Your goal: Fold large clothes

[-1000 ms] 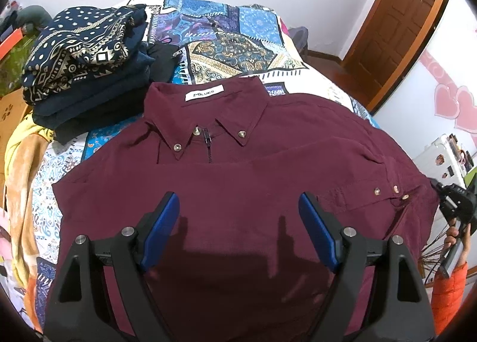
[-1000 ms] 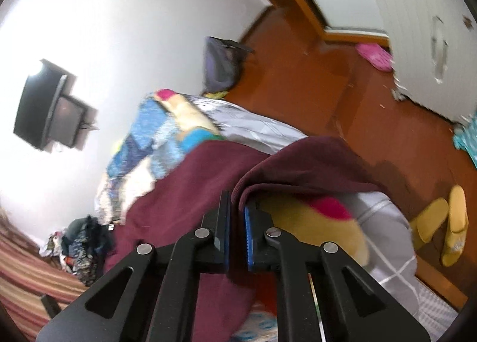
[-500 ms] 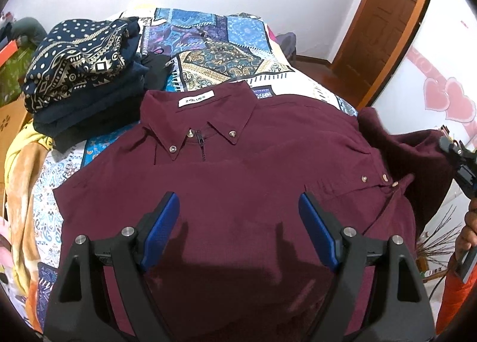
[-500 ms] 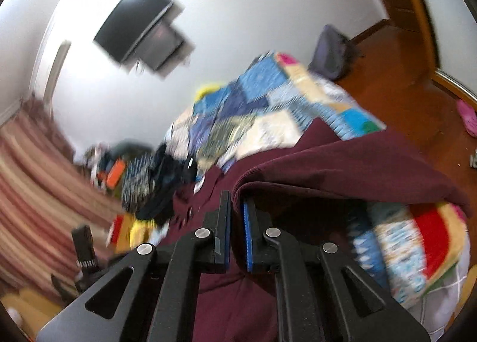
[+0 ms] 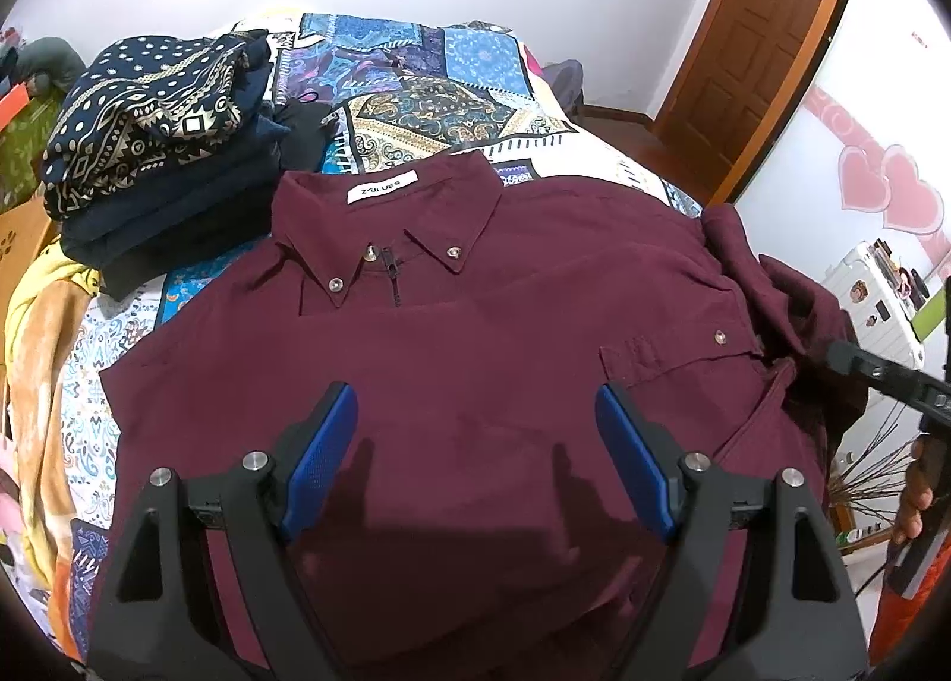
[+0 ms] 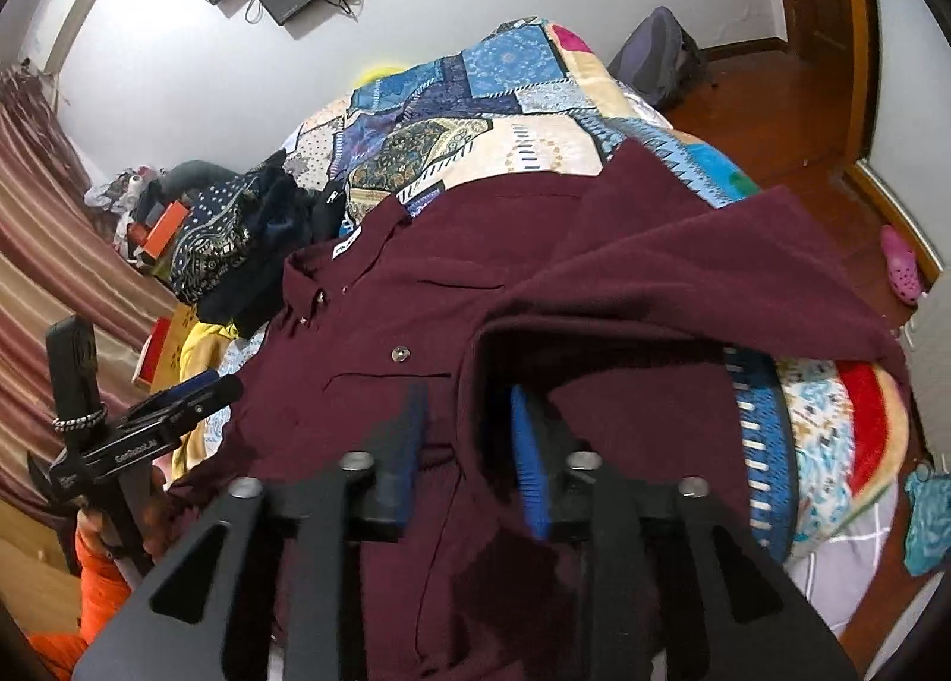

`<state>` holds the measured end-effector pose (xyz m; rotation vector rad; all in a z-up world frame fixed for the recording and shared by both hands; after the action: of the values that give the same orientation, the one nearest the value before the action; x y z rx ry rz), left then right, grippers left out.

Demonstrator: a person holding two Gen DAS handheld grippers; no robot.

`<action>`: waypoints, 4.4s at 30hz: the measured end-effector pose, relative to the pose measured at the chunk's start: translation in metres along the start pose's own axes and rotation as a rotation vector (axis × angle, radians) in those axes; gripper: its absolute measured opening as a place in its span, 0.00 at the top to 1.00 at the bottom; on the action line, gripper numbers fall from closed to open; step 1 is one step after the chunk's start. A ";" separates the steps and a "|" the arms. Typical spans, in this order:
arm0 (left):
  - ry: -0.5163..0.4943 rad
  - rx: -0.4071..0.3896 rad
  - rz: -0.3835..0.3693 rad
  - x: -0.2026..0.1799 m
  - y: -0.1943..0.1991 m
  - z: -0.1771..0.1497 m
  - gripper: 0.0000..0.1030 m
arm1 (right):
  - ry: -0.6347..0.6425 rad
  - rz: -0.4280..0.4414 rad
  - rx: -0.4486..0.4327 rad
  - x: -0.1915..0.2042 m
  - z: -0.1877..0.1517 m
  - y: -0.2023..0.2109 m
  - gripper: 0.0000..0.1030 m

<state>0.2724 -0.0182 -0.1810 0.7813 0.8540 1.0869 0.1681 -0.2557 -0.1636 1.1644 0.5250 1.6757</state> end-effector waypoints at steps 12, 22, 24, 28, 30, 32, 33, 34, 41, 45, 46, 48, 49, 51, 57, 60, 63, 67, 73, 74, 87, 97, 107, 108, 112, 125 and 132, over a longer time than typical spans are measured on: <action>-0.019 0.005 0.008 -0.010 -0.004 0.002 0.21 | -0.421 -0.090 -0.251 -0.091 -0.001 0.061 0.36; -0.019 0.022 0.030 -0.013 -0.011 0.004 0.21 | -0.727 0.027 -0.211 -0.168 -0.013 0.024 0.36; -0.014 0.026 0.035 -0.012 -0.013 0.006 0.21 | -0.759 0.059 -0.193 -0.177 -0.011 0.012 0.36; -0.009 0.032 0.043 -0.012 -0.016 0.008 0.21 | -0.790 0.090 -0.210 -0.191 -0.006 0.001 0.36; -0.007 0.033 0.047 -0.011 -0.017 0.009 0.21 | -0.779 0.077 -0.232 -0.194 0.000 -0.001 0.36; -0.003 0.035 0.049 -0.011 -0.018 0.010 0.21 | -0.769 0.054 -0.252 -0.196 0.005 -0.003 0.40; -0.002 0.035 0.050 -0.011 -0.018 0.011 0.21 | -0.763 0.034 -0.253 -0.198 0.008 -0.006 0.46; 0.000 0.036 0.051 -0.011 -0.019 0.011 0.21 | -0.756 0.011 -0.252 -0.200 0.008 -0.006 0.63; -0.002 0.035 0.060 -0.009 -0.019 0.009 0.21 | -0.622 -0.086 -0.289 -0.183 0.021 0.009 0.92; 0.006 0.023 0.053 -0.006 -0.017 0.009 0.21 | -0.491 -0.072 -0.359 -0.155 0.040 0.040 0.92; 0.009 0.019 0.051 -0.006 -0.015 0.009 0.21 | -0.459 -0.066 -0.376 -0.146 0.044 0.047 0.92; 0.012 0.007 0.047 -0.004 -0.011 0.008 0.21 | -0.366 -0.055 -0.415 -0.119 0.056 0.066 0.92; 0.013 0.001 0.046 -0.003 -0.009 0.008 0.21 | -0.331 -0.047 -0.429 -0.109 0.061 0.071 0.93; 0.019 -0.016 0.043 0.000 -0.003 0.008 0.21 | -0.252 -0.021 -0.453 -0.084 0.072 0.083 0.92; 0.043 -0.070 0.034 0.013 0.018 0.006 0.21 | -0.035 0.142 -0.457 0.007 0.098 0.099 0.93; 0.064 -0.097 0.033 0.024 0.029 0.003 0.21 | 0.056 0.241 -0.405 0.048 0.103 0.088 0.93; 0.087 -0.123 0.036 0.036 0.041 0.000 0.21 | 0.142 0.284 -0.338 0.087 0.101 0.065 0.93; 0.115 -0.156 0.062 0.052 0.055 -0.005 0.21 | 0.218 0.295 -0.196 0.125 0.091 0.016 0.93; 0.182 -0.188 0.096 0.083 0.071 -0.016 0.18 | 0.318 0.241 0.059 0.155 0.060 -0.069 0.92; 0.190 -0.189 0.100 0.086 0.071 -0.018 0.17 | 0.329 0.230 0.090 0.158 0.057 -0.079 0.92; 0.232 -0.191 0.132 0.106 0.076 -0.026 0.17 | 0.343 0.103 0.380 0.159 0.014 -0.136 0.74; 0.129 -0.206 0.135 0.067 0.077 -0.006 0.16 | 0.496 0.025 0.107 0.149 0.028 -0.043 0.53; -0.076 -0.181 0.112 -0.009 0.047 0.016 0.13 | 0.387 -0.191 -0.135 0.066 0.047 0.030 0.42; -0.098 -0.177 0.106 -0.017 0.043 0.018 0.13 | 0.362 -0.210 -0.142 0.056 0.046 0.033 0.42; -0.197 -0.141 0.103 -0.051 0.020 0.022 0.13 | 0.266 -0.244 -0.132 0.022 0.038 0.034 0.41; -0.245 0.063 0.033 -0.092 -0.055 0.016 0.13 | 0.082 -0.226 -0.007 -0.034 0.019 -0.007 0.41; -0.216 0.070 0.029 -0.094 -0.061 0.025 0.13 | 0.082 -0.220 -0.012 -0.036 0.013 -0.013 0.41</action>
<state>0.2987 -0.1275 -0.2041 0.9537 0.7022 0.9818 0.1878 -0.2850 -0.1839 0.9936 0.6689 1.5389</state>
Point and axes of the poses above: each gripper's, at about its wrist camera, not at the fingertips, and y roughly against the way its jaws point, x to its left, z to its top, the point moved 2 cm from there along -y, roughly the way its jaws point, and after that the axes turned 9 degrees about x, right-handed, at the moved point
